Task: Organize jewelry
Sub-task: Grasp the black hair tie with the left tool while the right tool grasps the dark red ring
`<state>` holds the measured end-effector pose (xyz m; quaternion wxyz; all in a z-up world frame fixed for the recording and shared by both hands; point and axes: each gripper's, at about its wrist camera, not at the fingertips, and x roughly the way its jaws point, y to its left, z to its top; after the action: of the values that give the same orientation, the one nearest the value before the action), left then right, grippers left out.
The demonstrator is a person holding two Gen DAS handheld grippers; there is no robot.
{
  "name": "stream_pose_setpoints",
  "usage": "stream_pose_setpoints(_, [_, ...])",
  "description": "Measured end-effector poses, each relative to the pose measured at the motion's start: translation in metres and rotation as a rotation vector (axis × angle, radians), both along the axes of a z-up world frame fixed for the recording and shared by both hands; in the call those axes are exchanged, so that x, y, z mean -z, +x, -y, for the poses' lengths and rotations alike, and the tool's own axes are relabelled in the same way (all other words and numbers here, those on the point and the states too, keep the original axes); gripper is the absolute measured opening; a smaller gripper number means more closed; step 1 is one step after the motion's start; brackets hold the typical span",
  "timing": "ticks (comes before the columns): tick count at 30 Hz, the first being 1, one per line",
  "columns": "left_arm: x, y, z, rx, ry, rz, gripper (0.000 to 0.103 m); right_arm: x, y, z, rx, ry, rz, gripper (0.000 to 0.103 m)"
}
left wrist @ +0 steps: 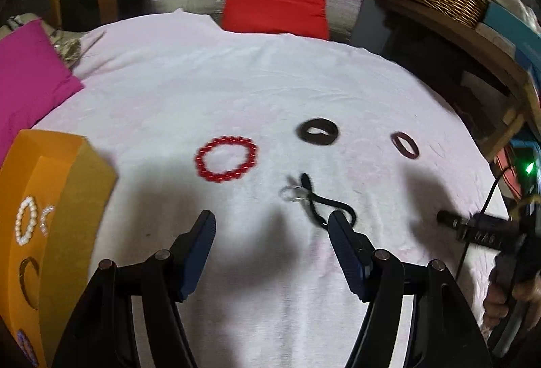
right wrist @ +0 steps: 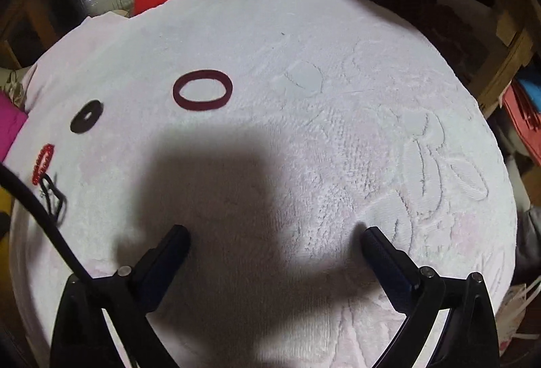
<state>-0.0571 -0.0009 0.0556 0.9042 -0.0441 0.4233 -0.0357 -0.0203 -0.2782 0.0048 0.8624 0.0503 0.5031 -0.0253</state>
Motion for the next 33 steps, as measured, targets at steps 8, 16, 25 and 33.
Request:
stream_pose_setpoints(8, [0.003,0.009,0.020,0.092,-0.048,-0.012,0.070,-0.051,-0.002,0.018,-0.009,0.082,0.201,0.094])
stream_pose_setpoints(16, [0.011,0.034,0.026,0.156,-0.114,-0.032,0.050,-0.035,0.044,-0.002,-0.147,0.094,0.198,0.075])
stream_pose_setpoints(25, [0.032,0.052,0.031,0.191,-0.153,-0.107,0.009,-0.002,0.090,-0.007,-0.103,0.162,0.106,0.060])
stream_pose_setpoints(33, [0.021,0.042,0.024,0.195,-0.168,-0.057,0.007,-0.015,0.073,-0.004,-0.118,0.215,0.134,0.012])
